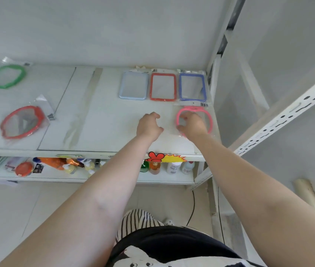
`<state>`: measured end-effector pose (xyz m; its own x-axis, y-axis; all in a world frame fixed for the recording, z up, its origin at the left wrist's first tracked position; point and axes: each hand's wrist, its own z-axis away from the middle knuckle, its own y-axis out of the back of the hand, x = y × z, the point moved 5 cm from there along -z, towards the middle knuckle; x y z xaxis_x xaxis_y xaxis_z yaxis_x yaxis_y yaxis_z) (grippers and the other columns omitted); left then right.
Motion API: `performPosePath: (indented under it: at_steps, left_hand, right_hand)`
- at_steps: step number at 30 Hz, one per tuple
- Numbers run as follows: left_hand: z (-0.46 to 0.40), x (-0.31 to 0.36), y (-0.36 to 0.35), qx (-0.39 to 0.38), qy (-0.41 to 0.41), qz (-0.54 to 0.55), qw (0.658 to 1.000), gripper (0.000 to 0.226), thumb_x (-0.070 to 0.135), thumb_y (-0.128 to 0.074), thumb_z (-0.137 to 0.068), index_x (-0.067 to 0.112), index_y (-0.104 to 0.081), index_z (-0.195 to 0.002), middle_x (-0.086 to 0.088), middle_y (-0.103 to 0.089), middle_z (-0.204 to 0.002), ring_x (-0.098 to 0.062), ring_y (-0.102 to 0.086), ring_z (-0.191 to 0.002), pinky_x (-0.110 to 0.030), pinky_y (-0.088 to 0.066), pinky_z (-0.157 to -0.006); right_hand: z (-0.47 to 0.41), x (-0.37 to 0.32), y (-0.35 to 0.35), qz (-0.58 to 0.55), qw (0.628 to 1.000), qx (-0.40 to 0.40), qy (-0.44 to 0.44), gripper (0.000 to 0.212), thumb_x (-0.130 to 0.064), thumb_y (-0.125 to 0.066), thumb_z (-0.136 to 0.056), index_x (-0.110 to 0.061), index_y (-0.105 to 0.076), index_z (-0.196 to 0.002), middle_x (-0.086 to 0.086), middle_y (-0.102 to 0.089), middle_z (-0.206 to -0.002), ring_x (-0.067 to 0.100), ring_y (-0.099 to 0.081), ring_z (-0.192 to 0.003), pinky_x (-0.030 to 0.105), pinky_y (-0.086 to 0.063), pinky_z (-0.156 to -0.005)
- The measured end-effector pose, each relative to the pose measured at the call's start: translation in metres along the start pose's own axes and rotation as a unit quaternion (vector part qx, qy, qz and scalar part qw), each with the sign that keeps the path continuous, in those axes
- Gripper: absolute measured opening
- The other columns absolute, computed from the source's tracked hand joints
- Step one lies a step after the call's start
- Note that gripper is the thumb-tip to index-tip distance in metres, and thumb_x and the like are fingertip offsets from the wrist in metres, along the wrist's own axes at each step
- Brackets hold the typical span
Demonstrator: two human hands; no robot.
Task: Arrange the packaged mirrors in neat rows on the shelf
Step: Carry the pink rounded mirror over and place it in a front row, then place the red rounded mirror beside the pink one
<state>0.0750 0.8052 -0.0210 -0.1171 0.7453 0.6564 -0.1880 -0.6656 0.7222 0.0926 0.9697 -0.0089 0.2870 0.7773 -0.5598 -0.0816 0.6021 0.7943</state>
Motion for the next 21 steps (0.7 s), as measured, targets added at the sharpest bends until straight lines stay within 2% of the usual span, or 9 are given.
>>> performPosePath:
  at_steps: [9, 16, 21]
  left_hand:
    - [0.043, -0.101, 0.109, 0.041, 0.027, -0.041, 0.998, 0.056, 0.010, -0.067, -0.080, 0.018, -0.052, -0.134, -0.007, -0.054, -0.134, -0.025, -0.054, -0.122, -0.032, -0.046, -0.099]
    - [0.098, -0.232, 0.227, 0.082, 0.055, -0.120, 0.988, 0.058, 0.009, -0.064, -0.079, 0.020, -0.052, -0.134, -0.007, -0.057, -0.133, -0.027, -0.052, -0.124, -0.035, -0.045, -0.102]
    - [0.134, -0.326, 0.306, 0.105, 0.089, -0.131, 0.982, 0.061, 0.008, -0.065, -0.078, 0.021, -0.050, -0.136, -0.006, -0.057, -0.134, -0.026, -0.053, -0.125, -0.035, -0.046, -0.100]
  right_hand:
    - [0.038, -0.123, -0.076, 0.067, 0.986, -0.045, 0.144, 0.047, -0.021, -0.068, -0.083, -0.020, -0.055, -0.129, 0.004, -0.059, -0.125, 0.024, -0.049, -0.122, 0.035, -0.046, -0.095]
    - [0.089, -0.256, -0.185, 0.095, 0.969, -0.076, 0.215, 0.048, -0.022, -0.066, -0.083, -0.022, -0.053, -0.130, 0.004, -0.058, -0.125, 0.024, -0.047, -0.121, 0.033, -0.043, -0.095]
    - [0.128, -0.338, -0.258, 0.100, 0.960, -0.089, 0.244, 0.048, -0.020, -0.065, -0.083, -0.022, -0.055, -0.129, 0.004, -0.059, -0.123, 0.024, -0.049, -0.120, 0.032, -0.044, -0.093]
